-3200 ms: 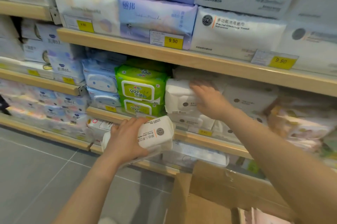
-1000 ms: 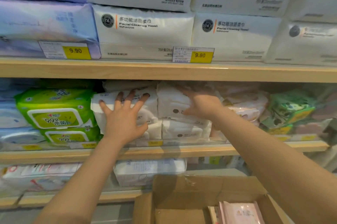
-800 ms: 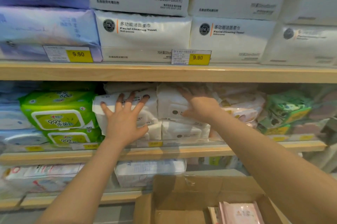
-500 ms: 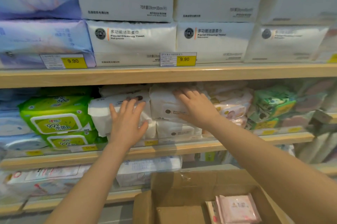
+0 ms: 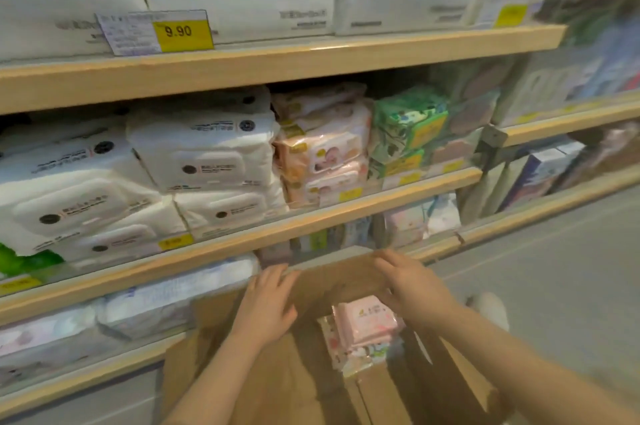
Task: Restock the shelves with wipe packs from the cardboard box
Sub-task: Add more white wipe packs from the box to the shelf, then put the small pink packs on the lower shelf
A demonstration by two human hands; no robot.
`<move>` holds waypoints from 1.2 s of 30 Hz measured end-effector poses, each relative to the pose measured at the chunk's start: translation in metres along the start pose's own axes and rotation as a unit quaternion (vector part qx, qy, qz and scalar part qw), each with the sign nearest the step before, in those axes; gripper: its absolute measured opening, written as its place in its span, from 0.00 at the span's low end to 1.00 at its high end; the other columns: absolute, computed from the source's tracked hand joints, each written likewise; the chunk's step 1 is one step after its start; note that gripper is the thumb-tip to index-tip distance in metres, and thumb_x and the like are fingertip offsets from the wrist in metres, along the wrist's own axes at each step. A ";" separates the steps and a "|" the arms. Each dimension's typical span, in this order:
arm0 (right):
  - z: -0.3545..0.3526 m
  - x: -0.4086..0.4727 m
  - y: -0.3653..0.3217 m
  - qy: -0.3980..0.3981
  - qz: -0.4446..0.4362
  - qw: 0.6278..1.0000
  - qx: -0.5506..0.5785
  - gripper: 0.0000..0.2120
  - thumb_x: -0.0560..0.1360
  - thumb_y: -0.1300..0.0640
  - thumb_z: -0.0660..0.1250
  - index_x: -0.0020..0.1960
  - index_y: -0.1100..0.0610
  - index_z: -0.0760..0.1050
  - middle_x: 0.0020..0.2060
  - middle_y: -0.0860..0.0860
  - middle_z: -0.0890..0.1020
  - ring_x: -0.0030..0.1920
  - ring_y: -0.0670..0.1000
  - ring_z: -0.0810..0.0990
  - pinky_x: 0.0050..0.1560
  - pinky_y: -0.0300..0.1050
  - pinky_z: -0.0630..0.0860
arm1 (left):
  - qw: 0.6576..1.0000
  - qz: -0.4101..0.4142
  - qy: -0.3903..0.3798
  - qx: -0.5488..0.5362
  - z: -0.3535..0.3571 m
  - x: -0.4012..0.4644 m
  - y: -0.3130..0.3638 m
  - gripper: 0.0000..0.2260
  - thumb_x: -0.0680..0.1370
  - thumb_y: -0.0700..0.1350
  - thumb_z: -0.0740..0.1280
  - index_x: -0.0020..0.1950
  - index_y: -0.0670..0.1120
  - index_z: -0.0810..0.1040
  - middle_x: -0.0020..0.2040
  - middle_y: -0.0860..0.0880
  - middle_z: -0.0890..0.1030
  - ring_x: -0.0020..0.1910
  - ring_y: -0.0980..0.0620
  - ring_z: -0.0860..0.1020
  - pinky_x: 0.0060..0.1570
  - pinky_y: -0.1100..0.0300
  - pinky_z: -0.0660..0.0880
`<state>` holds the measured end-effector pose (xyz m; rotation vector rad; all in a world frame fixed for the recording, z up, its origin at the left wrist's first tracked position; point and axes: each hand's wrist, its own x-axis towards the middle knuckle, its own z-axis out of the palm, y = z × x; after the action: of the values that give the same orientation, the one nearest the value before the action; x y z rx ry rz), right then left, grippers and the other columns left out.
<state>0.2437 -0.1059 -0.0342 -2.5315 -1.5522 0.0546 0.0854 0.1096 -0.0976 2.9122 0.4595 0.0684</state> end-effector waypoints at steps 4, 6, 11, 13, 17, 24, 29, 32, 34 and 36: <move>0.053 -0.021 0.023 -0.089 0.080 0.992 0.039 0.20 0.77 0.49 0.62 0.67 0.51 0.67 0.64 0.48 0.71 0.62 0.51 0.70 0.58 0.42 0.69 | 0.997 -0.029 -0.038 0.065 0.038 0.012 -0.004 0.38 0.66 0.50 0.75 0.73 0.53 0.62 0.67 0.43 0.72 0.67 0.41 0.69 0.67 0.42 0.61; 0.077 -0.025 0.028 -0.105 0.103 0.987 0.058 0.19 0.78 0.50 0.61 0.68 0.48 0.67 0.68 0.48 0.68 0.63 0.50 0.71 0.60 0.41 0.69 | 0.996 -0.042 -0.007 0.082 0.049 0.018 -0.005 0.38 0.63 0.51 0.77 0.71 0.52 0.67 0.60 0.42 0.76 0.59 0.40 0.74 0.61 0.40 0.68; 0.124 -0.022 0.036 -0.143 0.114 0.980 0.073 0.18 0.76 0.54 0.65 0.65 0.48 0.69 0.65 0.48 0.73 0.58 0.50 0.75 0.54 0.40 0.72 | 0.993 -0.052 -0.007 0.101 0.069 0.028 -0.016 0.35 0.67 0.57 0.74 0.71 0.50 0.67 0.52 0.42 0.76 0.51 0.40 0.75 0.56 0.42 0.70; 0.139 -0.019 0.039 -0.149 0.117 0.979 0.077 0.19 0.75 0.55 0.64 0.65 0.48 0.69 0.63 0.48 0.74 0.58 0.50 0.75 0.53 0.41 0.73 | 0.995 -0.040 -0.038 0.078 0.081 0.025 -0.024 0.35 0.71 0.58 0.69 0.74 0.51 0.62 0.55 0.42 0.75 0.53 0.41 0.74 0.56 0.45 0.71; 0.159 -0.006 0.044 -0.176 0.109 0.975 0.083 0.25 0.75 0.61 0.65 0.69 0.50 0.66 0.67 0.47 0.70 0.62 0.51 0.73 0.57 0.42 0.73 | 0.993 -0.027 -0.111 -0.008 0.095 0.020 -0.031 0.27 0.79 0.55 0.59 0.76 0.56 0.53 0.67 0.47 0.72 0.62 0.45 0.73 0.60 0.52 0.71; 0.187 0.029 0.050 -0.205 0.104 0.971 0.063 0.27 0.74 0.61 0.65 0.71 0.49 0.63 0.68 0.49 0.68 0.65 0.54 0.67 0.62 0.49 0.73 | 0.982 -0.016 -0.184 -0.029 0.096 0.028 -0.040 0.19 0.81 0.55 0.55 0.72 0.57 0.61 0.58 0.47 0.79 0.54 0.46 0.78 0.53 0.53 0.74; 0.189 0.028 0.042 -0.208 0.131 0.968 0.056 0.23 0.73 0.59 0.67 0.67 0.53 0.67 0.63 0.51 0.68 0.62 0.53 0.71 0.63 0.46 0.72 | 0.980 0.030 -0.194 -0.018 0.098 0.038 -0.050 0.18 0.81 0.55 0.55 0.71 0.56 0.62 0.55 0.47 0.80 0.52 0.47 0.78 0.52 0.52 0.74; 0.182 0.025 0.037 -0.185 0.152 0.970 0.049 0.23 0.72 0.58 0.69 0.65 0.53 0.65 0.63 0.52 0.68 0.65 0.53 0.69 0.67 0.49 0.67 | 0.981 0.041 -0.188 0.003 0.099 0.041 -0.053 0.18 0.80 0.55 0.55 0.71 0.56 0.61 0.52 0.46 0.81 0.50 0.47 0.78 0.50 0.51 0.75; 0.171 0.021 0.034 -0.173 0.153 0.972 0.031 0.20 0.74 0.58 0.67 0.63 0.53 0.65 0.63 0.52 0.71 0.64 0.54 0.71 0.67 0.51 0.66 | 0.984 0.044 -0.173 0.008 0.099 0.039 -0.052 0.19 0.80 0.55 0.56 0.71 0.56 0.61 0.52 0.47 0.81 0.49 0.47 0.79 0.48 0.52 0.76; 0.154 0.015 0.034 -0.162 0.148 0.975 0.033 0.14 0.75 0.56 0.66 0.59 0.53 0.67 0.58 0.52 0.75 0.56 0.54 0.77 0.52 0.47 0.72 | 0.990 0.056 -0.128 0.015 0.097 0.035 -0.049 0.20 0.79 0.54 0.59 0.71 0.54 0.63 0.54 0.47 0.81 0.49 0.48 0.80 0.47 0.53 0.77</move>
<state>0.2622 -0.0887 -0.1902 -2.7818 -1.2227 0.5746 0.1114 0.1490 -0.2022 2.9176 0.2549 -0.2966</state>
